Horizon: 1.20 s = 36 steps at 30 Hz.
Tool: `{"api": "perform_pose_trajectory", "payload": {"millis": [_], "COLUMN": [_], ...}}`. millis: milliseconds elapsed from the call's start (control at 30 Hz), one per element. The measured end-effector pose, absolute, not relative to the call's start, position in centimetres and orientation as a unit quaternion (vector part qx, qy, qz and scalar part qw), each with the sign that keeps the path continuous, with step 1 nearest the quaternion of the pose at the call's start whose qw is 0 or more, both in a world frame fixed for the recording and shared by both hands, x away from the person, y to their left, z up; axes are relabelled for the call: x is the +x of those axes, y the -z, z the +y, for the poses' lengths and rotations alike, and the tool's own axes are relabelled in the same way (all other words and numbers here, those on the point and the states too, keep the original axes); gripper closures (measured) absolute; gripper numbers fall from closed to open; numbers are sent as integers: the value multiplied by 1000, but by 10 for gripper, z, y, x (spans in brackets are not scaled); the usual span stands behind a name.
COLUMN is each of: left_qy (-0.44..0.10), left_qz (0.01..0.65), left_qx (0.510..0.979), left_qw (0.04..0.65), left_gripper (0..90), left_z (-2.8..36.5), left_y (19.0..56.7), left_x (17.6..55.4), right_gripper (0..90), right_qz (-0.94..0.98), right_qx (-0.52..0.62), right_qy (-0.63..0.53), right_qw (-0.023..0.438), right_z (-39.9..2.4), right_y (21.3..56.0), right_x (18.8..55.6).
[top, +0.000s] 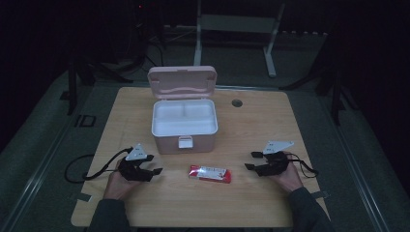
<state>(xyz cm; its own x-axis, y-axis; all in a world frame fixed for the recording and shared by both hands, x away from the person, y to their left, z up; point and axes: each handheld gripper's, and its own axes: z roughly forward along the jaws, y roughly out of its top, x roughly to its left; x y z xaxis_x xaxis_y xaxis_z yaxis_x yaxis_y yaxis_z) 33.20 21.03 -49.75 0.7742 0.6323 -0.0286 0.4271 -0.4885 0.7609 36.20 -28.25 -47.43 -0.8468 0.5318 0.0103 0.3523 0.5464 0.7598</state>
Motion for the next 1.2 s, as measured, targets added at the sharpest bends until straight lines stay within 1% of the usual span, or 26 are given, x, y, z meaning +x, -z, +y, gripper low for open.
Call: {"api": "perform_pose_trajectory", "payload": {"millis": [267,333,367,400,533,567,600,633,667,700,733,800,867,933,1033,1200], "left_qy": [-138,-139,-138,-138,-139,-137,-137,-138,-138,-137,-137,-138,-139,-138,-138,-136], "left_qz": [315,317,318,318,319,321,321,322,322,321,322,321,321,320,318,319], "left_qx": [849,848,849,849,851,852,852,853,853,855,855,856,855,857,860,860], "left_qw": [402,400,400,398,394,391,391,386,386,385,383,382,382,379,374,373], "left_gripper": [332,332,332,332,332,333,333,337,338,339,339,341,341,341,347,352], "left_z": [213,214,214,213,213,213,213,212,212,212,212,212,212,212,211,210], "left_y": [494,494,494,494,494,495,495,495,495,496,496,496,496,496,497,497], "left_x": [326,326,326,325,324,324,324,324,324,324,324,324,324,324,325,324], "right_gripper": [414,454,454,475,493,516,516,527,527,530,530,537,541,543,531,505], "right_qz": [890,898,898,903,910,915,915,920,920,926,926,931,932,935,938,947], "right_qx": [227,212,212,202,189,179,179,170,170,158,158,146,144,134,132,117], "right_qy": [-378,-366,-366,-359,-350,-341,-341,-334,-334,-325,-325,-318,-315,-314,-306,-285], "right_qw": [118,122,122,124,119,118,118,114,114,110,110,105,104,99,92,91], "right_z": [-267,-255,-255,-248,-234,-222,-222,-212,-212,-200,-200,-184,-181,-168,-160,-134], "right_y": [460,452,452,448,444,443,443,441,441,441,441,442,442,444,445,451], "right_x": [353,351,351,350,348,346,346,344,344,343,343,341,341,342,342,343]}}
